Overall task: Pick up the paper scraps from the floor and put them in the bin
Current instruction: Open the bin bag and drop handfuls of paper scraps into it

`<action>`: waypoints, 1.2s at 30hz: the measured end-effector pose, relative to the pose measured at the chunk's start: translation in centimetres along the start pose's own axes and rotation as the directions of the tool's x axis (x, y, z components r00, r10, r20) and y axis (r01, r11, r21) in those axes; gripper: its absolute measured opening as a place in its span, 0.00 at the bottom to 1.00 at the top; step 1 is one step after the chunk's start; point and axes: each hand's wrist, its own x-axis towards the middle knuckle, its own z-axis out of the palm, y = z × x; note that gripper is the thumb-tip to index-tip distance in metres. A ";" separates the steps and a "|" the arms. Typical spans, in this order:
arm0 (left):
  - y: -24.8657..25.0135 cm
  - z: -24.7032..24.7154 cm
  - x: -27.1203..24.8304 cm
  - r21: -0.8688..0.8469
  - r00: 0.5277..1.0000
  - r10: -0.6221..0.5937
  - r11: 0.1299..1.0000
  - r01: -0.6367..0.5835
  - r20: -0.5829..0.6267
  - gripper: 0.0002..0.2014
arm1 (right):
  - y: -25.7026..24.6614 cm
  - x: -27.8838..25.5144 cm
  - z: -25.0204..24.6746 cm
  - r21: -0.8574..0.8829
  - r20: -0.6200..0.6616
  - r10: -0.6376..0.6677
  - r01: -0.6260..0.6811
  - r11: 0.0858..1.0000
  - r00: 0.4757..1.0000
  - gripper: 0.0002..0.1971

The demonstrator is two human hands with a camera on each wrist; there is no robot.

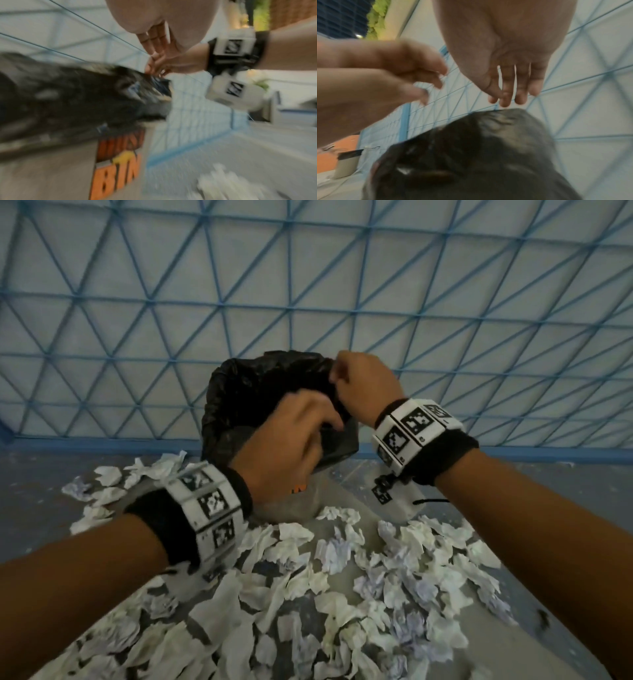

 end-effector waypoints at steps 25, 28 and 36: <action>-4.1 16.8 -10.2 0.321 0.471 -0.589 0.783 0.533 0.656 0.17 | 10.5 -11.9 19.1 -0.094 0.720 0.087 -0.027 0.995 0.688 0.24; -3.4 15.8 -9.5 0.139 0.576 -0.599 0.751 0.646 0.556 0.17 | 10.3 -11.3 16.7 0.020 0.634 0.116 -0.166 0.986 0.765 0.21; -0.2 10.8 -8.1 -0.212 0.736 -0.554 0.723 0.657 0.389 0.17 | 8.0 -10.9 8.4 0.263 0.395 0.193 -0.312 0.913 0.898 0.25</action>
